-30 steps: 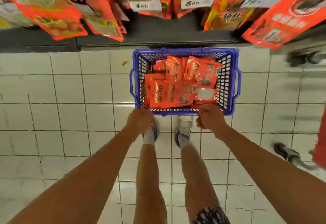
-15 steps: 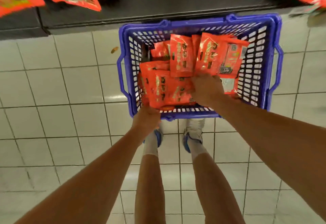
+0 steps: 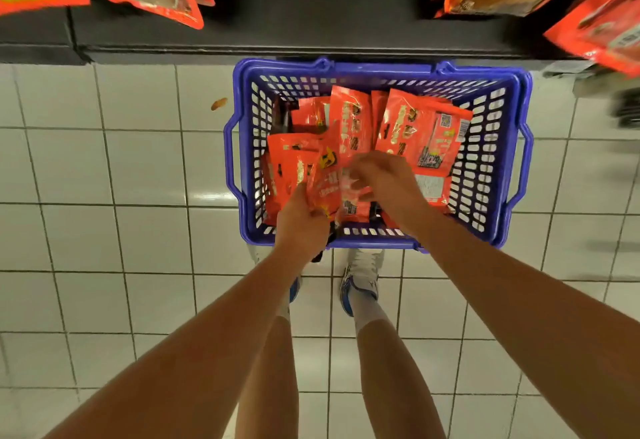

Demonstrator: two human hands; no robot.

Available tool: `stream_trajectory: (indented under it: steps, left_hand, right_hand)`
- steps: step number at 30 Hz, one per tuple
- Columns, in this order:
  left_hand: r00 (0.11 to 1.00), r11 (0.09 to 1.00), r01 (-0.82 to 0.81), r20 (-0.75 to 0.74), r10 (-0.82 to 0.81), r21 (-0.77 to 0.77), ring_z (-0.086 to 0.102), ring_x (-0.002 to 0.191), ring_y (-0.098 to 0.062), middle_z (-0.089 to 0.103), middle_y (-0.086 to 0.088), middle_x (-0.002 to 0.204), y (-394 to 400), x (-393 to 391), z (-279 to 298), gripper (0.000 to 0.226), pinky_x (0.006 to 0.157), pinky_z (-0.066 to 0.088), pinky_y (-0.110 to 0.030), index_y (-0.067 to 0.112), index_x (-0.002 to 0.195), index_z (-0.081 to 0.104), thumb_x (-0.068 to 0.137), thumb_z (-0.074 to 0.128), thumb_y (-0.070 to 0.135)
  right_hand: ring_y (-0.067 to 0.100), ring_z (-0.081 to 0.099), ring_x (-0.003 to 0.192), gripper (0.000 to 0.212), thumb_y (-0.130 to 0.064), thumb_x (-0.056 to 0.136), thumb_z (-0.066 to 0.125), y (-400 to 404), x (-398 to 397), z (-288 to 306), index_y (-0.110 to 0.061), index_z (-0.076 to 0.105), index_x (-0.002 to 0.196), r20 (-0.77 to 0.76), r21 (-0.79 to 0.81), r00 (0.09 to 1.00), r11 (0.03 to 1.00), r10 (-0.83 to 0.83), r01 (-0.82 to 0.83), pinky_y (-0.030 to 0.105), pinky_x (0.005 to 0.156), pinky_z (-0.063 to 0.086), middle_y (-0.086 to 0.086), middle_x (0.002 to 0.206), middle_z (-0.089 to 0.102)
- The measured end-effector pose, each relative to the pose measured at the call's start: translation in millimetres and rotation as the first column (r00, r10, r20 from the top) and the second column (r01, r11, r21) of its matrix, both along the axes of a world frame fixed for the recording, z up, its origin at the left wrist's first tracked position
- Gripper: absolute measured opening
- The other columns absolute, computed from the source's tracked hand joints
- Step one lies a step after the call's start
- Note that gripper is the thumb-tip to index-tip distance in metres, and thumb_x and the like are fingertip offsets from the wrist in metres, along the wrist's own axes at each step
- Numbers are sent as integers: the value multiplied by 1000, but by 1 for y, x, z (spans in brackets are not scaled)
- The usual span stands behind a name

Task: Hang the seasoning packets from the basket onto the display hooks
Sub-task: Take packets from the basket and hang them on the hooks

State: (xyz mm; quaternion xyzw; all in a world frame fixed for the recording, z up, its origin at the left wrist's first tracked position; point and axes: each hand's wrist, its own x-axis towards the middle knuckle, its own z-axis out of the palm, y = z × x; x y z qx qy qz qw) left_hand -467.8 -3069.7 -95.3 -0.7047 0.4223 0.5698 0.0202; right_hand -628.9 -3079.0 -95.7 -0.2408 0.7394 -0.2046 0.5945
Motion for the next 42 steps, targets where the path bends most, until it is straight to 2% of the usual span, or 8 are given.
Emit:
stream_trajectory:
  steps: [3, 5, 8, 14, 17, 20, 25, 42]
  left_hand:
    - [999, 997, -31, -23, 33, 70, 57, 66, -16, 65, 1, 84, -9, 14, -11, 46, 53, 44, -30, 27, 122, 57, 89, 46, -3]
    - [986, 979, -157, -30, 162, 133, 51, 60, -12, 60, 8, 68, -13, 25, -21, 42, 54, 43, -29, 28, 112, 63, 87, 51, -4]
    - [972, 960, -222, -32, 231, 170, 52, 63, -12, 60, 9, 64, -12, 38, -26, 37, 59, 45, -29, 30, 101, 67, 87, 55, -2]
    - [958, 950, -251, -94, 272, 187, 60, 82, -20, 68, -11, 90, -14, 33, -1, 34, 72, 49, -33, 27, 93, 67, 85, 57, -5]
    - [939, 933, -289, -125, 320, 216, 65, 83, -26, 69, -10, 91, -19, 25, 17, 24, 73, 53, -36, 19, 97, 65, 84, 60, -1]
    - [895, 895, -386, -146, 422, 222, 73, 95, -30, 76, -6, 104, -22, 17, 43, 21, 82, 60, -43, 22, 111, 66, 91, 68, 17]
    - [872, 900, -410, -227, 434, 146, 73, 104, -24, 77, 1, 111, -30, 18, 113, 43, 94, 57, -48, 27, 119, 68, 82, 80, 46]
    - [852, 883, -408, -444, 277, -232, 75, 100, -19, 78, 0, 108, -74, 74, 514, 20, 88, 59, -40, 32, 105, 74, 87, 75, 41]
  right_hand:
    - [38, 47, 136, 71, -27, 89, 70, 1, -40, -54, -12, 37, 150, -594, 199, 680, 897, 431, -394, 39, 100, 48, 17, 149, 45]
    - [42, 0, 155, 114, -29, 84, 74, 6, -62, -85, -17, -11, 159, -625, 404, 438, 748, 646, -527, 59, 119, 22, 20, 168, -5]
    - [41, -10, 154, 115, -33, 90, 68, 15, -77, -117, -21, -26, 155, -604, 505, 252, 607, 756, -614, 67, 119, 16, 16, 168, -17]
    - [39, 57, 124, 62, -28, 88, 54, 20, -78, -91, -21, 42, 148, -610, 103, 661, 871, 437, -481, 55, 102, 46, 18, 136, 61]
    - [33, 72, 81, 32, -13, 86, 58, 8, -84, -42, -22, 67, 115, -156, -18, 988, 1000, -3, 0, 52, 72, 58, 11, 96, 77]
    - [30, 75, 88, 52, -15, 71, 70, 4, -84, 8, -11, 67, 122, 306, 209, 900, 944, -312, 256, 44, 76, 61, 8, 98, 77]
    - [34, 71, 111, 54, -39, 77, 80, 4, -67, 84, -18, 67, 125, 414, 281, 803, 899, -429, 335, 53, 91, 58, 11, 121, 73]
    - [1, 72, 66, 8, -42, 87, 72, -49, -17, 517, -44, 77, 81, 98, -473, 989, 869, -111, 144, 17, 54, 54, -17, 76, 76]
